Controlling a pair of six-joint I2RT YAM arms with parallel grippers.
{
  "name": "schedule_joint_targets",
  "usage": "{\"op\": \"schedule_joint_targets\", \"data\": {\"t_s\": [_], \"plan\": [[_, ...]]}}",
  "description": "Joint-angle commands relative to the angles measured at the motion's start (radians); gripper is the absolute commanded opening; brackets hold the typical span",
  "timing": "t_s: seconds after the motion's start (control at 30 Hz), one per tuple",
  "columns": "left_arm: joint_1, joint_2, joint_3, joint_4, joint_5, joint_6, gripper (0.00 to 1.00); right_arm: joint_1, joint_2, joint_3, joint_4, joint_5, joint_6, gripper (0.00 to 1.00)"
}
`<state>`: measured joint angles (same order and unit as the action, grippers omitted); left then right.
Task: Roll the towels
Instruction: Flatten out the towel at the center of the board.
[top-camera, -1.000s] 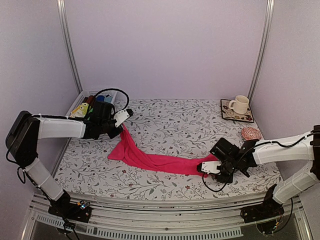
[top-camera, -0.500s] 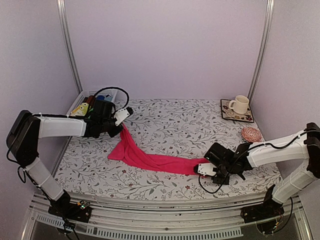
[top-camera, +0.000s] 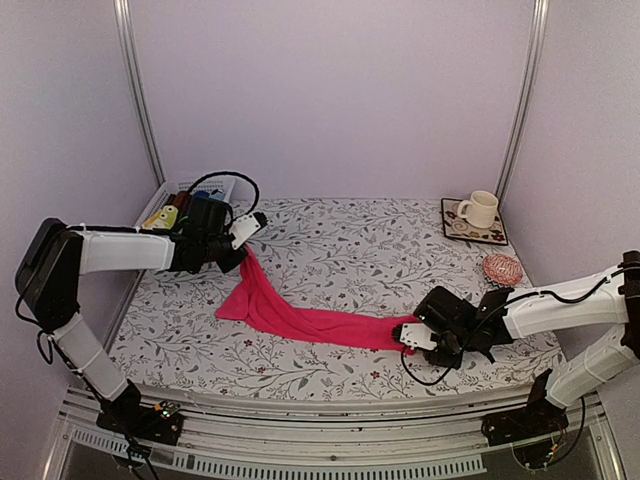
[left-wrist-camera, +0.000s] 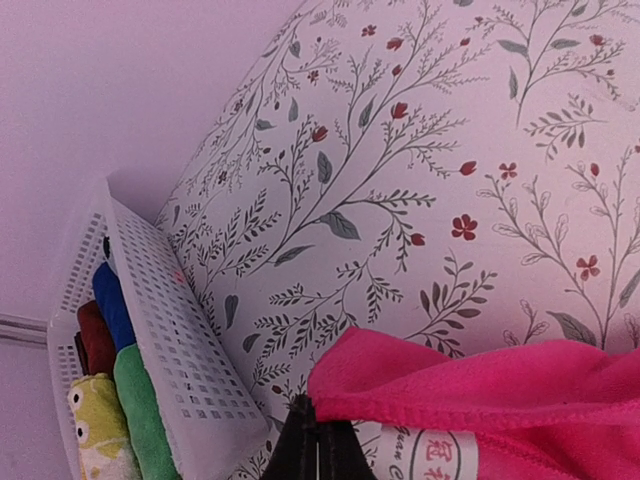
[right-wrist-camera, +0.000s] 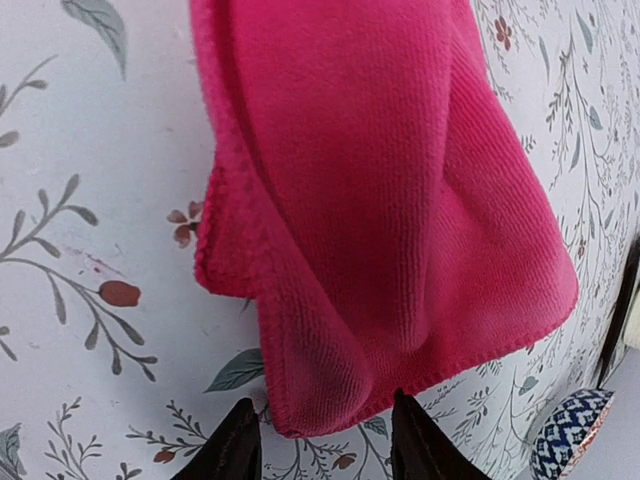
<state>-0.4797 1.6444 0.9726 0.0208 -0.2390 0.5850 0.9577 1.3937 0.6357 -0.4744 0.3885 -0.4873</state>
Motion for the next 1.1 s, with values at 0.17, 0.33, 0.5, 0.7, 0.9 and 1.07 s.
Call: {"op": "schedule_joint_targets", "data": {"t_s": [0.17, 0.33, 0.5, 0.7, 0.9, 1.07], "plan": [[0.001, 0.040, 0.072, -0.037, -0.002, -0.023, 0.00, 0.018, -0.009, 0.046, 0.016, -0.107, 0.015, 0.58], [0.000, 0.043, 0.080, -0.050, -0.001, -0.028, 0.00, 0.020, 0.112, 0.092, 0.027, -0.035, 0.060, 0.58], [0.001, 0.041, 0.073, -0.051, 0.000, -0.029, 0.00, 0.024, 0.200, 0.121, 0.017, 0.043, 0.093, 0.58], [0.001, 0.044, 0.072, -0.050, -0.005, -0.030, 0.00, 0.023, 0.199, 0.133, -0.031, 0.153, 0.135, 0.54], [0.001, 0.052, 0.074, -0.048, -0.010, -0.025, 0.00, 0.024, 0.136, 0.119, -0.065, 0.145, 0.141, 0.49], [0.003, 0.059, 0.078, -0.045, -0.009, -0.023, 0.00, 0.023, 0.093, 0.083, -0.051, 0.145, 0.126, 0.40]]}}
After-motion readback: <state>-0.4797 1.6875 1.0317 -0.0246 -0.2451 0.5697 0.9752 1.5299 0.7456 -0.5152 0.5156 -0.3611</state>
